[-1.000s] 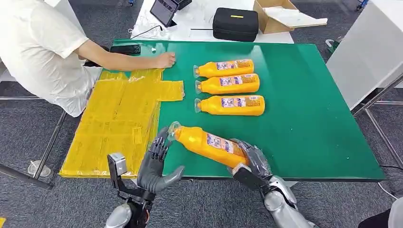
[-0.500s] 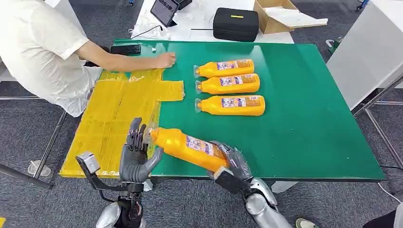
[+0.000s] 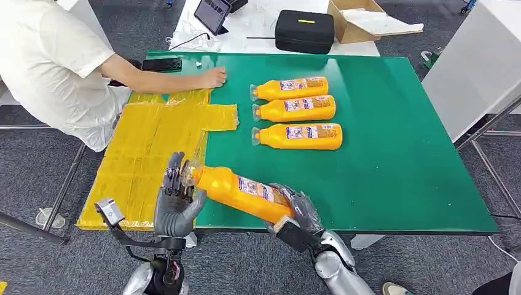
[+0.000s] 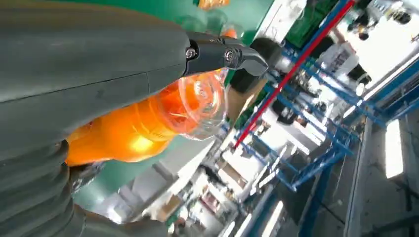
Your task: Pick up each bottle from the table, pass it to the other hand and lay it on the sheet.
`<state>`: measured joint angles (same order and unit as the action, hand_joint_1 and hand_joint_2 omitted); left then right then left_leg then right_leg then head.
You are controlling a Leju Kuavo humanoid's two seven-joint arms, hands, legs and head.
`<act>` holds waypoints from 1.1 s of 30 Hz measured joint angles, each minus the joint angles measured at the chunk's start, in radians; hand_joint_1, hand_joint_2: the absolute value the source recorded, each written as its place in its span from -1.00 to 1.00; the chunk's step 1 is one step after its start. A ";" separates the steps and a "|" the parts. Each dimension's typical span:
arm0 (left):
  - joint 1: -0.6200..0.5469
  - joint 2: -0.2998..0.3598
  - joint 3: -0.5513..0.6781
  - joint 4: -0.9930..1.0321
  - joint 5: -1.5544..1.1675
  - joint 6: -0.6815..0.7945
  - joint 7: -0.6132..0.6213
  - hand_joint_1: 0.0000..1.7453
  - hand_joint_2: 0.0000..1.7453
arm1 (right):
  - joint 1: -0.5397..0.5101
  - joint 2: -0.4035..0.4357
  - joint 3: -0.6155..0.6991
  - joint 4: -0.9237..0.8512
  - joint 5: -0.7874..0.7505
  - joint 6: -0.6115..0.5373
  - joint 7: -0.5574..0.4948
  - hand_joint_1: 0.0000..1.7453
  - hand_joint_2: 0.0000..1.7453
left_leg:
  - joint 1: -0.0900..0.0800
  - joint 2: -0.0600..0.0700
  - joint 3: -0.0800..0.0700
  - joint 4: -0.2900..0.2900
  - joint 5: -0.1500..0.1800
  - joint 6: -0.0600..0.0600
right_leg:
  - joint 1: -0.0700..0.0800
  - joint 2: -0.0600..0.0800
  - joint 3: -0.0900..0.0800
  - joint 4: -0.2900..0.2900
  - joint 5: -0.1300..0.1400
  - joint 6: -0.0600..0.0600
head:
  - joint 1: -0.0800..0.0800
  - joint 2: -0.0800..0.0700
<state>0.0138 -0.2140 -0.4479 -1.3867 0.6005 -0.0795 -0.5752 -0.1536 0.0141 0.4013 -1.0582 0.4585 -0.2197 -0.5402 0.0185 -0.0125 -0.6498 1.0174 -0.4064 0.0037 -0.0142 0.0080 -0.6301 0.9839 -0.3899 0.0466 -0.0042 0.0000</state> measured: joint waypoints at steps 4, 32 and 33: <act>-0.006 0.000 -0.013 0.022 0.042 -0.094 0.030 -1.00 1.00 | -0.012 0.011 0.000 0.000 -0.012 0.000 -0.021 1.00 1.00 | 0.000 0.000 0.000 0.000 0.000 0.000 | 0.000 0.000 0.000 0.000 0.000 0.000 | 0.000 0.000; -0.109 -0.032 -0.018 0.237 0.062 -0.106 0.013 -1.00 1.00 | -0.063 0.072 0.138 -0.001 -0.010 0.024 -0.046 0.64 1.00 | 0.000 0.002 0.000 0.000 0.000 0.000 | 0.000 0.000 -0.001 0.000 0.000 0.000 | 0.000 0.000; -0.109 -0.033 -0.018 0.237 0.058 -0.104 0.006 -1.00 1.00 | -0.065 0.072 0.142 0.001 -0.014 0.025 -0.043 0.64 1.00 | 0.000 0.002 0.000 0.000 0.000 0.000 | 0.000 0.000 -0.001 0.000 0.000 0.000 | 0.000 0.000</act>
<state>-0.0949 -0.2468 -0.4662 -1.1501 0.6584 -0.1831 -0.5688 -0.2181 0.0862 0.5432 -1.0574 0.4440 -0.1949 -0.5836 0.0185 -0.0105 -0.6501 1.0174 -0.4061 0.0036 -0.0142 0.0084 -0.6311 0.9841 -0.3897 0.0467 -0.0042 0.0000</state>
